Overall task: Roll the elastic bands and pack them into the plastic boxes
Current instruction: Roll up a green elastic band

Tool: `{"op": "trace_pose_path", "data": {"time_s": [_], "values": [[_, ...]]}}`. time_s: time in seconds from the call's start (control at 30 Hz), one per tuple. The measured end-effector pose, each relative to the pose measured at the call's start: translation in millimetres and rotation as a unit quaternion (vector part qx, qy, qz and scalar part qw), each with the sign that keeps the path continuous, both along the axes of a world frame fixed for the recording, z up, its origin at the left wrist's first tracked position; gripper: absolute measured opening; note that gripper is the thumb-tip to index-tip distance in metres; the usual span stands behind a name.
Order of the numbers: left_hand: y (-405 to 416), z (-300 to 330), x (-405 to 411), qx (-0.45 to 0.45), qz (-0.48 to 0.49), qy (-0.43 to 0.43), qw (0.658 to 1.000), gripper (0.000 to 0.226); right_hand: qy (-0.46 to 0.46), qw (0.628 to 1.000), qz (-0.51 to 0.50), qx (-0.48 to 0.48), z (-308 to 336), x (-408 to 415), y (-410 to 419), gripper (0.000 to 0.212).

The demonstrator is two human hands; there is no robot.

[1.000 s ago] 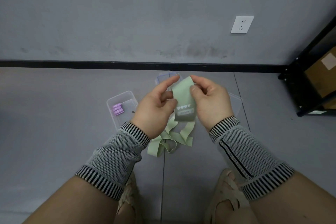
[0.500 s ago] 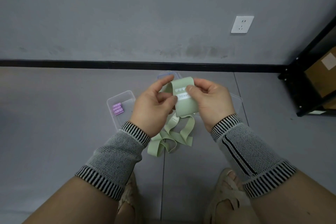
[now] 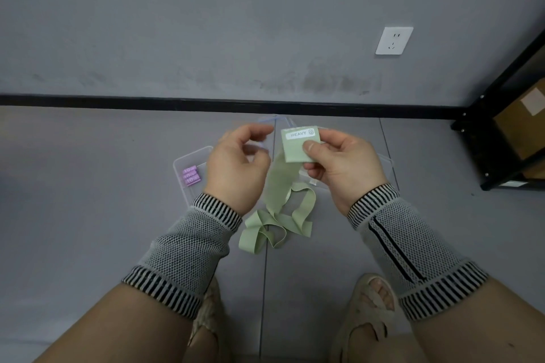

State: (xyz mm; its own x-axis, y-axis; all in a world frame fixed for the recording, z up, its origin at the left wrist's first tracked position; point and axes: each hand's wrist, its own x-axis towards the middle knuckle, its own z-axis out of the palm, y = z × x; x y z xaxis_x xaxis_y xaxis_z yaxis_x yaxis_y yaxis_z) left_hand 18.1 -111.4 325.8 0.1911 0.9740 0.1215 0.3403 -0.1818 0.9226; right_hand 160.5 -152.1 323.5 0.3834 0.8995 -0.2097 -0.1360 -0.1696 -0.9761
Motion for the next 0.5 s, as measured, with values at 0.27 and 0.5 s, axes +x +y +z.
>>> {"op": "trace_pose_path", "data": {"time_s": [0.27,0.5], "values": [[-4,-7,2,0.170,-0.069,0.101,0.978,0.023,0.076,0.997,0.015,-0.027,5,-2,0,0.010],[-2,3,2,-0.039,-0.062,-0.064,0.995,0.019,-0.161,0.986,-0.037,0.033,8,7,-6,0.009]]}}
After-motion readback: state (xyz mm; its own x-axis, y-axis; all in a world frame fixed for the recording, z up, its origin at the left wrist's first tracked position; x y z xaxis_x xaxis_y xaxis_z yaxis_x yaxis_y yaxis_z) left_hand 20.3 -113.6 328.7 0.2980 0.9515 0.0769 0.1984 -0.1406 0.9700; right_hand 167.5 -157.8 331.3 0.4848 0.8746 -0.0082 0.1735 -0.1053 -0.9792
